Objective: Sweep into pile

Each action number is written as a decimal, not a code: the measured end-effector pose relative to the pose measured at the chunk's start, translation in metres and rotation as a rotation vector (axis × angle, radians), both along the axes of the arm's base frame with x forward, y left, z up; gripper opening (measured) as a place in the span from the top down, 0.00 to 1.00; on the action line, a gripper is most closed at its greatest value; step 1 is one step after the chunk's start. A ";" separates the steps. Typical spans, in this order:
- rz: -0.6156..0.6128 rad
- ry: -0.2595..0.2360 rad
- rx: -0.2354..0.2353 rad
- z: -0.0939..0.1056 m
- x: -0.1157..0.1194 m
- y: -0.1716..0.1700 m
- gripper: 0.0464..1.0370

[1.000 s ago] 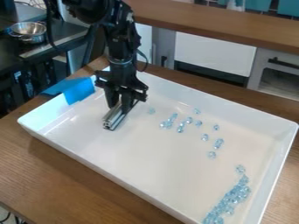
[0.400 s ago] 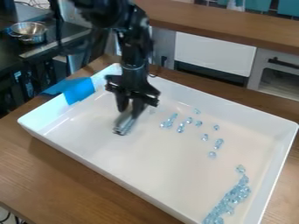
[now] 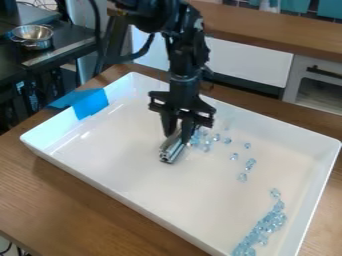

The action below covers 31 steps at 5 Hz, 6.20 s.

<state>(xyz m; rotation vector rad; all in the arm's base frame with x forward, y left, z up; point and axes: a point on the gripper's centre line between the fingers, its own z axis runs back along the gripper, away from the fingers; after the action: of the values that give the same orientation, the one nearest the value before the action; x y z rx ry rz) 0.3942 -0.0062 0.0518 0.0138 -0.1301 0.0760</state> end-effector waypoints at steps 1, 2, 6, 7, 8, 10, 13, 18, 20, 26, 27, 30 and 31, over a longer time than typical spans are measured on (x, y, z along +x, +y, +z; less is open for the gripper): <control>-0.020 -0.016 0.018 -0.004 0.005 -0.012 0.70; -0.040 -0.025 0.030 -0.005 0.006 -0.019 0.70; -0.346 -0.070 0.013 -0.007 -0.008 -0.049 0.70; -0.430 -0.095 0.024 -0.007 -0.009 -0.053 0.70; -0.523 -0.109 0.026 -0.007 -0.012 -0.058 0.70; -0.650 -0.096 -0.001 -0.003 -0.039 -0.096 0.70; -0.739 -0.059 -0.057 0.014 -0.074 -0.127 0.70; -0.068 -0.019 0.029 0.007 -0.007 0.016 0.70; -0.106 -0.016 0.028 -0.001 -0.001 -0.013 0.70; -0.480 -0.059 0.005 -0.007 -0.009 -0.083 0.70; -0.548 -0.063 0.006 -0.008 -0.019 -0.095 0.70; -0.644 0.021 -0.046 -0.006 -0.056 -0.136 0.70; -0.557 0.051 -0.111 -0.003 -0.052 -0.113 0.70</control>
<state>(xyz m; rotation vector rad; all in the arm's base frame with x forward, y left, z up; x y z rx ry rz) 0.3424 -0.1195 0.0492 -0.1309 -0.0752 -0.4731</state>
